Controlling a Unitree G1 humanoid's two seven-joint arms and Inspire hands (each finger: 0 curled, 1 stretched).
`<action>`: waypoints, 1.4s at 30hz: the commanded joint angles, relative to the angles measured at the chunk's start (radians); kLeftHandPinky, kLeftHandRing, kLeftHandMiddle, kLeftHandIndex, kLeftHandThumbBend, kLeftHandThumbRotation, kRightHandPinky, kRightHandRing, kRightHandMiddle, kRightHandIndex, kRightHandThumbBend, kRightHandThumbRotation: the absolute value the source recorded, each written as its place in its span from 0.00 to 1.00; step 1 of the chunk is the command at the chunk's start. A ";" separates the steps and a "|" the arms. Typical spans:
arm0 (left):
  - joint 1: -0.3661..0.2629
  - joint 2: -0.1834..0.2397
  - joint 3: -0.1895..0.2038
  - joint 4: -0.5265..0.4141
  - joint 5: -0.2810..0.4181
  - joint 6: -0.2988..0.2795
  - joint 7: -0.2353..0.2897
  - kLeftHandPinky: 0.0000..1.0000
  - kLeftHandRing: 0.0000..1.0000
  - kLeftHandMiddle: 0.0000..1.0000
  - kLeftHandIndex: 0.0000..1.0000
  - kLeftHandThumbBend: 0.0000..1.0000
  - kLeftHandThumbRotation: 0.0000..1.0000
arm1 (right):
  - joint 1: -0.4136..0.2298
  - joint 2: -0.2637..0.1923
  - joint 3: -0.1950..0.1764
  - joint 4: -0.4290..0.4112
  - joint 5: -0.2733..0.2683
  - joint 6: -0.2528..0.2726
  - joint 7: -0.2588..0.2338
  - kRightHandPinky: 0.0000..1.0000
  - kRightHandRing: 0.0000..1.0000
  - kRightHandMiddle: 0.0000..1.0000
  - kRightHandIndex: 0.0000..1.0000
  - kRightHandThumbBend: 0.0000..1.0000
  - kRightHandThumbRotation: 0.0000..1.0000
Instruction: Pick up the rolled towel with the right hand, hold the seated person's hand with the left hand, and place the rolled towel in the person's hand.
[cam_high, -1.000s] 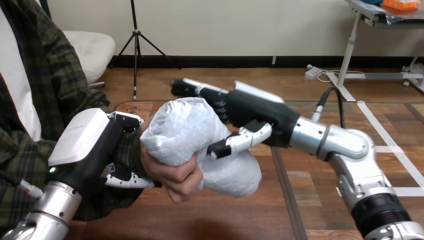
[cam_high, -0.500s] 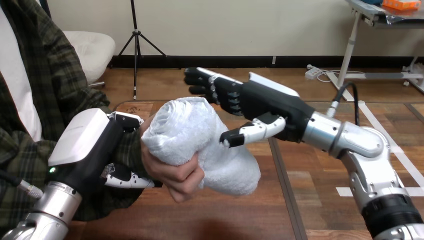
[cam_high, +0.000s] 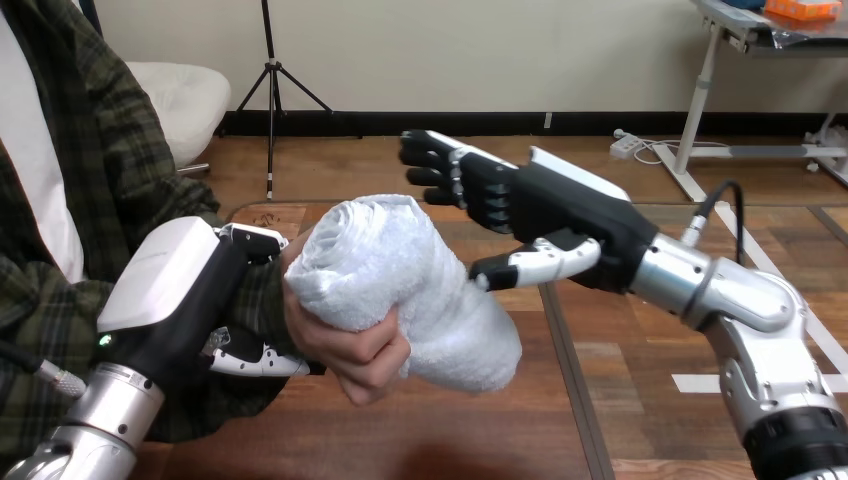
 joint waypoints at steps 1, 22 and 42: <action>-0.031 -0.027 -0.034 0.008 -0.043 -0.045 -0.006 0.22 0.27 0.35 0.36 0.92 0.00 | -0.013 -0.019 -0.040 -0.037 0.040 -0.017 0.003 1.00 1.00 1.00 1.00 1.00 0.49; -0.014 -0.008 -0.030 -0.004 -0.020 -0.068 -0.009 0.64 0.72 0.78 0.84 1.00 0.30 | 0.053 -0.039 -0.079 -0.039 0.071 -0.032 0.013 1.00 1.00 0.97 0.98 1.00 0.48; 0.081 -0.036 -0.018 -0.212 0.048 -0.003 -0.017 0.98 0.99 1.00 1.00 1.00 0.47 | 0.110 -0.052 -0.099 -0.008 0.089 -0.033 0.028 1.00 1.00 0.95 0.97 1.00 0.49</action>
